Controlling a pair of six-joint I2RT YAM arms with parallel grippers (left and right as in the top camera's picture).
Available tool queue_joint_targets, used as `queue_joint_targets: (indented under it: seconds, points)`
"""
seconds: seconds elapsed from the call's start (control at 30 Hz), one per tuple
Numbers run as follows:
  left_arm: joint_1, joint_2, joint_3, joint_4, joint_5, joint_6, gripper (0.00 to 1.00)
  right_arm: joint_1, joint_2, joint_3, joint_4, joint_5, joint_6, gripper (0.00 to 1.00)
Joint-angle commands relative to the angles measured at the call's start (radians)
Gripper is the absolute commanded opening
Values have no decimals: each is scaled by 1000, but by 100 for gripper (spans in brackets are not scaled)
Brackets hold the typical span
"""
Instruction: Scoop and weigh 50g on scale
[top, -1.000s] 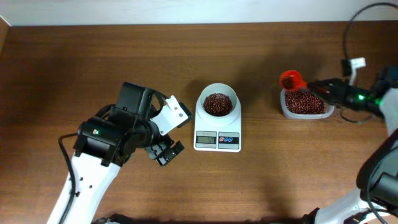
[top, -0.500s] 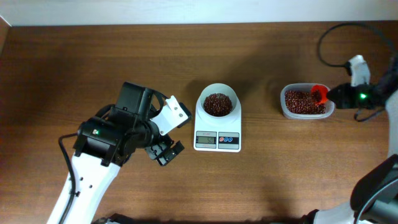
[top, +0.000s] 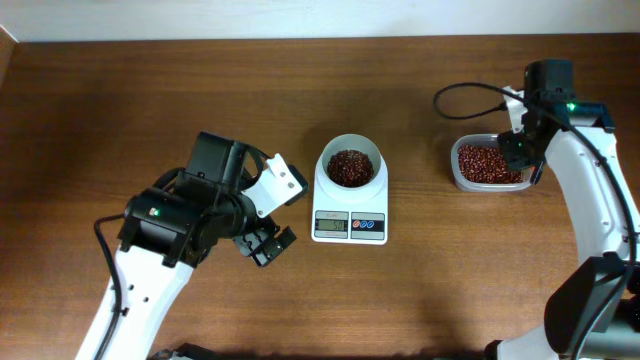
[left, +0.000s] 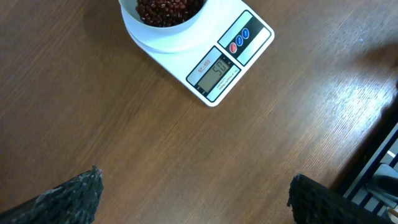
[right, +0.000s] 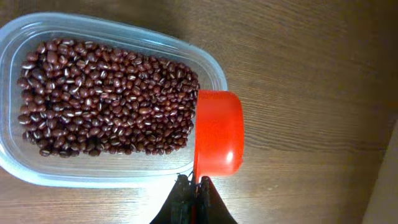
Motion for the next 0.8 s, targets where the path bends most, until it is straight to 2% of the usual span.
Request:
queue_joint_targets:
  seconds: [0.0,0.07,0.17,0.23,0.33,0.47,0.53,0.67,0.7,0.77]
  points:
    - [3,-2,12,1,18,16,99,7,-50,50,0,-24,51,4]
    - [3,-2,12,1,18,16,99,6,-83,77,1,-74,84,4]
    - [3,-2,12,1,18,16,99,-7,-188,93,-9,-98,236,4]
    - [3,-2,12,1,18,16,99,-30,-272,93,-49,-191,260,4]
    - [3,-2,12,1,18,16,99,-81,-425,93,-178,-327,280,4]
    - [3,-2,12,1,18,16,99,-177,-608,93,-501,-326,414,4]
    - [3,-2,12,1,18,16,99,-200,-677,76,-594,-326,477,4]
    - [3,-2,12,1,18,16,99,-204,-878,-148,-618,-327,716,4]
    - [3,-2,12,1,18,16,99,-204,-936,-257,-579,-344,791,4]
    - [3,-2,12,1,18,16,99,-204,-1027,-467,-389,-488,810,4]
